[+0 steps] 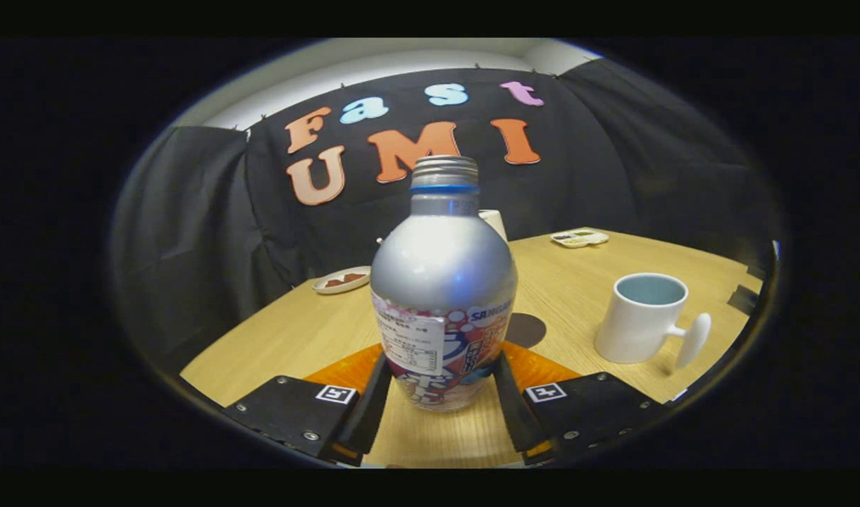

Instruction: Take the bottle from table, then pour the juice into the cup, finally place the bottle on the coaster

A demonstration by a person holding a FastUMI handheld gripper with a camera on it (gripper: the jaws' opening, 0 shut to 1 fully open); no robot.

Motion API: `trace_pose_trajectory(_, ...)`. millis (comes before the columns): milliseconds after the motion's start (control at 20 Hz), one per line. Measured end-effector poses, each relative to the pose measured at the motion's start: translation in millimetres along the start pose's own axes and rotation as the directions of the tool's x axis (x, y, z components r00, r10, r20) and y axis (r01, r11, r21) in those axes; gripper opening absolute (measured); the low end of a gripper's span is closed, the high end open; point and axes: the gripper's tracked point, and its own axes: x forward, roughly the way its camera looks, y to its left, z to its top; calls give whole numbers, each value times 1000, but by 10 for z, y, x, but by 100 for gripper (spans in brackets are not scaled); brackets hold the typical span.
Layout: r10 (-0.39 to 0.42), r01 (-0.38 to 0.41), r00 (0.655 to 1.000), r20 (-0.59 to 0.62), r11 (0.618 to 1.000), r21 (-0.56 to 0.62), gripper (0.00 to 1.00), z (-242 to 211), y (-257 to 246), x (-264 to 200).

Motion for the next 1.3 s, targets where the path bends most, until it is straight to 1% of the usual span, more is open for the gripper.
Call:
trace_pose_trajectory(200,17,-18,1000,10,994,103,73,97,26,3)
trace_pose_trajectory(350,17,-19,1000,13,981,192,72,152,21,24)
trace_pose_trajectory(600,43,-48,999,23,929,367,72,247,106,19)
trace_pose_trajectory(850,50,-61,998,35,855,514,72,343,90,125)
trace_pose_trajectory(950,45,-60,998,41,815,577,72,382,56,150)
trace_pose_trajectory(1150,44,-63,998,45,714,697,72,434,31,214)
trace_pose_trajectory(1300,52,-77,997,57,658,749,72,461,33,203)
